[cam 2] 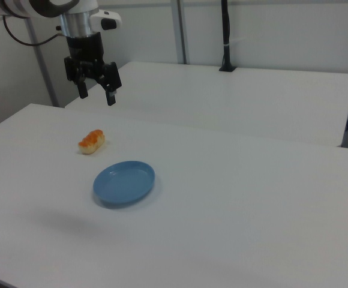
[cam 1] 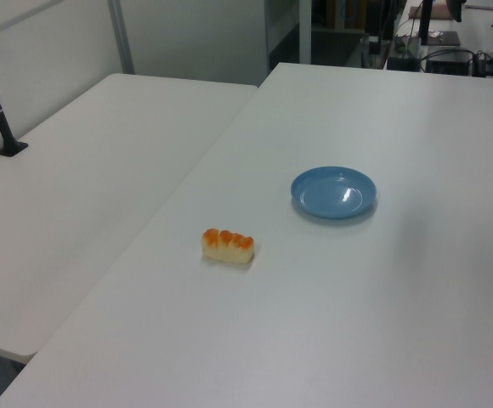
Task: Put the bread on a plate
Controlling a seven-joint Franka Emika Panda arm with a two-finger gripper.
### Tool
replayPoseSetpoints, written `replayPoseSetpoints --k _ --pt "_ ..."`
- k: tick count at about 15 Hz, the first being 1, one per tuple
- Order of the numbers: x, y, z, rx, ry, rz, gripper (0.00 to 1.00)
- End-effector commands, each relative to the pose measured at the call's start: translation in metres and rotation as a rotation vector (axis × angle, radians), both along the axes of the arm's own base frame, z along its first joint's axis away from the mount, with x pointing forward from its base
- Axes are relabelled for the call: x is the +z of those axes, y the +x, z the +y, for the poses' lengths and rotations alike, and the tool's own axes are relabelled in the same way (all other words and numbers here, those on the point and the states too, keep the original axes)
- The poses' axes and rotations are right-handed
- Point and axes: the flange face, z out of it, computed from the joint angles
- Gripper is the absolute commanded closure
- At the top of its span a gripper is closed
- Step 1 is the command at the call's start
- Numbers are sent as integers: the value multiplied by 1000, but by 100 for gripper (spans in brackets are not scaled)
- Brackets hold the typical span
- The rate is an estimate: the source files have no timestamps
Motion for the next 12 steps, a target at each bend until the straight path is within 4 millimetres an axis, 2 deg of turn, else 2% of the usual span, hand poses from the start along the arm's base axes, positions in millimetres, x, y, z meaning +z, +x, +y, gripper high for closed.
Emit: replayPoseSetpoints --k 1,5,7,9,12 --pt "-2 -1 -4 -11 11 -9 0" --pt "-4 0 0 -5 12 -9 0" --pt "-19 9 11 6 14 12 0" --pt "-38 22 31 37 16 26 0" --pt "-55 41 59 52 28 -21 0"
